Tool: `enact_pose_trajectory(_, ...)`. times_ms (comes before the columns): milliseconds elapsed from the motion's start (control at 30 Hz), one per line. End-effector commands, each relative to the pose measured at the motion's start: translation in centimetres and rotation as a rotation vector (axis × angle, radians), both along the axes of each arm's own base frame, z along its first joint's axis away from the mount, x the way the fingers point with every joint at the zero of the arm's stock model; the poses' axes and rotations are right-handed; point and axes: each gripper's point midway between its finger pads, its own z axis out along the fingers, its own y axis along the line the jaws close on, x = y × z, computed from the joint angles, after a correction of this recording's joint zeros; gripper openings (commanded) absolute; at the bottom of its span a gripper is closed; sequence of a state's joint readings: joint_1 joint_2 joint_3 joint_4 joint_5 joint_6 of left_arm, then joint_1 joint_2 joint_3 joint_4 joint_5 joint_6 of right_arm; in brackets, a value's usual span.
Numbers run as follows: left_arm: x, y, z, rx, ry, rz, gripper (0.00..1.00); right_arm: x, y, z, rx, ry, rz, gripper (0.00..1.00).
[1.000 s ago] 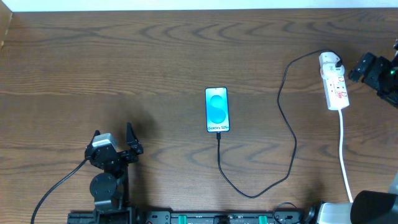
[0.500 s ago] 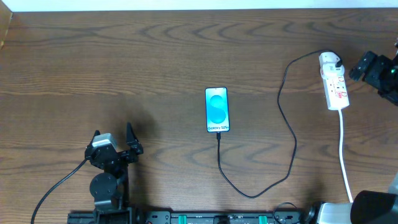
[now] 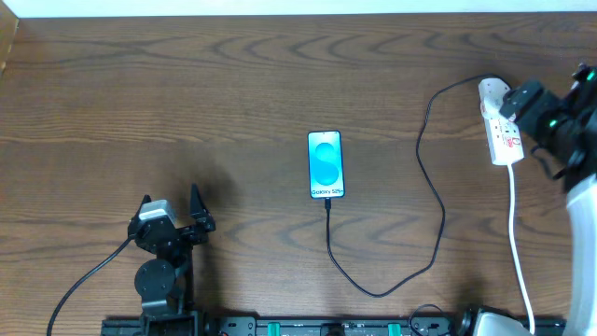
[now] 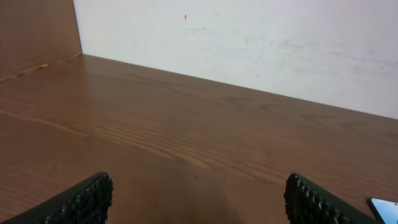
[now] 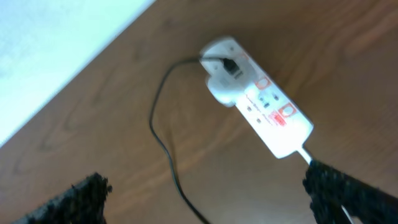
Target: Plug charger to phone and switch on socket
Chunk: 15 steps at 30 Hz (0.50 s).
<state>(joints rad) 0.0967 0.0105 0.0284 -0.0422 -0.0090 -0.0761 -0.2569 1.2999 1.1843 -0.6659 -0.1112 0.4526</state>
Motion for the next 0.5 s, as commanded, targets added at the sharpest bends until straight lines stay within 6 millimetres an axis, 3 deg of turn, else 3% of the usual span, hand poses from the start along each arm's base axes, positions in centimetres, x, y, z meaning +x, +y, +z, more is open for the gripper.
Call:
enact_pose_trajectory(0,-0.1,0.1,-1.8,0.011,0.052,0.004,0.88,-1.0,1.7,-1.7,0.009,-0.056,0.016,0.99)
enact_pose_trajectory(233,-0.1,0.1,-1.8,0.011,0.052,0.004,0.88,-2.2,4.5,-4.1,-0.043,-0.334,0.088,0.99)
enact_pose_trajectory(467,-0.1,0.1,-1.8,0.011,0.052,0.004,0.88,-5.6,5.9,-5.6,-0.091,-0.596,0.111,0.99)
